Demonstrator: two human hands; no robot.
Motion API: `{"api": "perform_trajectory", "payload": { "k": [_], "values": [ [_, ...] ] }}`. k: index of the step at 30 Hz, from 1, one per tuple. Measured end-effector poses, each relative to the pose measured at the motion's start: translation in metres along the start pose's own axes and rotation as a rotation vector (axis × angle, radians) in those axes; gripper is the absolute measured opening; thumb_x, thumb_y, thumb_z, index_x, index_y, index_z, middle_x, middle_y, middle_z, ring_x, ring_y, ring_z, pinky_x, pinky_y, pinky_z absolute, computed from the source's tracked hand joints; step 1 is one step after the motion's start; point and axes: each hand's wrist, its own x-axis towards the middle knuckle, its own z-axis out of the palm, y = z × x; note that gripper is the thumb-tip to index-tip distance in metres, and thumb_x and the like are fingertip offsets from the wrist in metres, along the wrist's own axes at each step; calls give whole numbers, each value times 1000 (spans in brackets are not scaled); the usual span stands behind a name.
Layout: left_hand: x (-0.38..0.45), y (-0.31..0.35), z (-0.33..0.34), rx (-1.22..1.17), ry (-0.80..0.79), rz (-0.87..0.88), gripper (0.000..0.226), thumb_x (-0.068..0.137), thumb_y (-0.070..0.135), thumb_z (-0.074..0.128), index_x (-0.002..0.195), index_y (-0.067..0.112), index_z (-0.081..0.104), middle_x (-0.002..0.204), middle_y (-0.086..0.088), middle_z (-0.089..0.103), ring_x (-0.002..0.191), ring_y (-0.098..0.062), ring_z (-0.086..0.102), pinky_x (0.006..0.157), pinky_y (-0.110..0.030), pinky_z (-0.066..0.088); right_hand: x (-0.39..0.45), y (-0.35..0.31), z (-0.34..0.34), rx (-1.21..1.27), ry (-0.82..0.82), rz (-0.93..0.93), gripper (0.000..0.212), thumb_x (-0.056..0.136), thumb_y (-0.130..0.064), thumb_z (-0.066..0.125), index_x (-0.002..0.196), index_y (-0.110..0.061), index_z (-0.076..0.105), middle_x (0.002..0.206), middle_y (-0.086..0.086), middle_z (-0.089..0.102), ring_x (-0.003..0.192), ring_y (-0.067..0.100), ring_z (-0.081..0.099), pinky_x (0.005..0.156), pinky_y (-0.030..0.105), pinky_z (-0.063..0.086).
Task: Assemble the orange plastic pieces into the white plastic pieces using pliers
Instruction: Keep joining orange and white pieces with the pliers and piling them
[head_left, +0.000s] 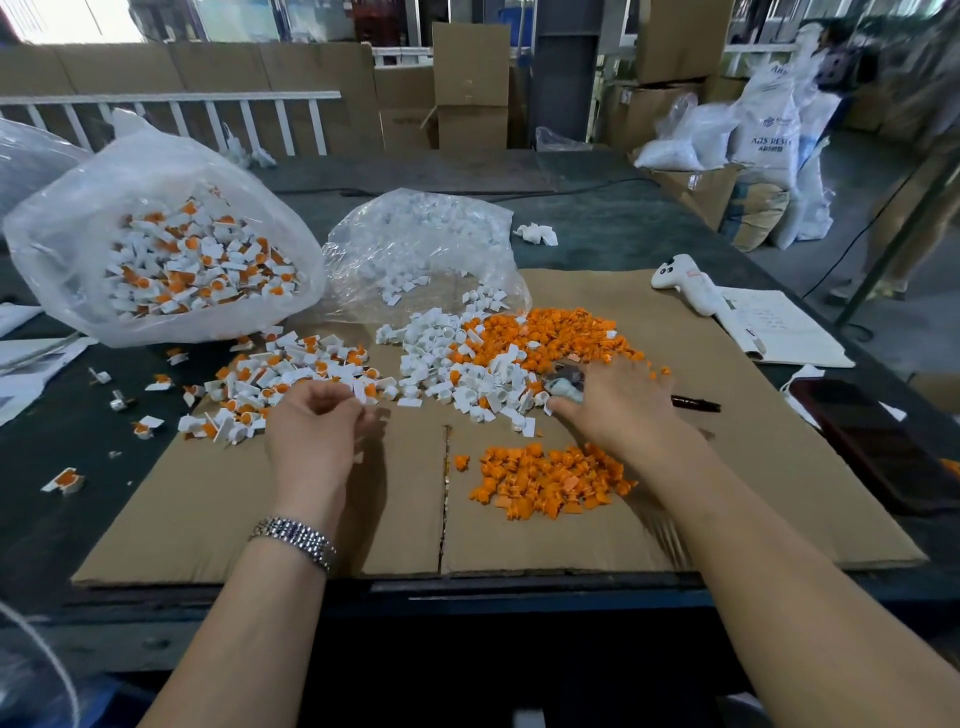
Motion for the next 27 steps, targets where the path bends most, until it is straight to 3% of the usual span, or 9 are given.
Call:
{"api": "perform_trajectory", "payload": {
  "k": [2, 5, 9, 12, 15, 20, 24, 27],
  "values": [
    [2, -1, 0, 10, 22, 50, 19, 95, 1, 68, 105, 17, 67, 103, -2, 72, 81, -17, 77, 78, -36, 63, 2, 0, 4, -13, 7, 15, 72, 91, -71, 47, 134, -13, 55, 139, 18, 48, 132, 38, 41, 106, 57, 34],
    [-3, -2, 3, 216, 3, 225, 19, 96, 10, 69, 112, 21, 66, 110, 3, 68, 90, -18, 73, 79, -39, 62, 0, -1, 4, -42, 42, 24, 71, 92, -69, 47, 130, -10, 55, 140, 18, 43, 132, 37, 38, 105, 56, 34],
    [-12, 1, 17, 451, -279, 395, 17, 98, 16, 67, 109, 28, 74, 106, 15, 69, 97, 0, 63, 78, -20, 51, -13, -20, -6, 27, 189, -152, 51, 94, -59, 55, 122, -17, 56, 130, 7, 50, 124, 28, 43, 97, 48, 39],
    [-13, 2, 34, 594, -432, 476, 20, 99, 19, 67, 113, 29, 75, 112, 13, 68, 103, -6, 62, 90, -26, 51, -31, -43, -14, 292, 31, -358, 26, 91, -56, 63, 100, -31, 63, 104, -10, 61, 107, 15, 53, 99, 48, 37],
    [-9, 2, 47, 734, -519, 589, 22, 98, 22, 67, 116, 32, 75, 105, 11, 65, 97, -9, 60, 82, -27, 50, -47, -64, -8, 297, -36, -421, 31, 88, -59, 63, 85, -29, 69, 87, -10, 65, 97, 15, 58, 100, 50, 33],
    [0, -1, 52, 908, -653, 652, 24, 98, 20, 65, 113, 33, 76, 96, 6, 59, 87, -13, 58, 75, -32, 49, -51, -77, 5, 162, 46, -366, 34, 89, -60, 60, 99, -31, 72, 99, -3, 64, 111, 21, 52, 100, 50, 33],
    [3, -3, 54, 923, -640, 695, 15, 93, 20, 72, 103, 28, 77, 92, 6, 58, 82, -12, 55, 70, -27, 42, -52, -80, 11, 131, 77, -369, 27, 94, -50, 59, 105, -29, 72, 88, -4, 52, 110, 22, 51, 84, 42, 29],
    [4, -4, 53, 913, -626, 682, 11, 91, 18, 73, 89, 29, 70, 91, 5, 61, 83, -15, 58, 73, -30, 49, -52, -79, 11, 135, 84, -366, 20, 97, -38, 59, 107, -26, 71, 96, 0, 60, 111, 25, 52, 94, 46, 35]
  ]
}}
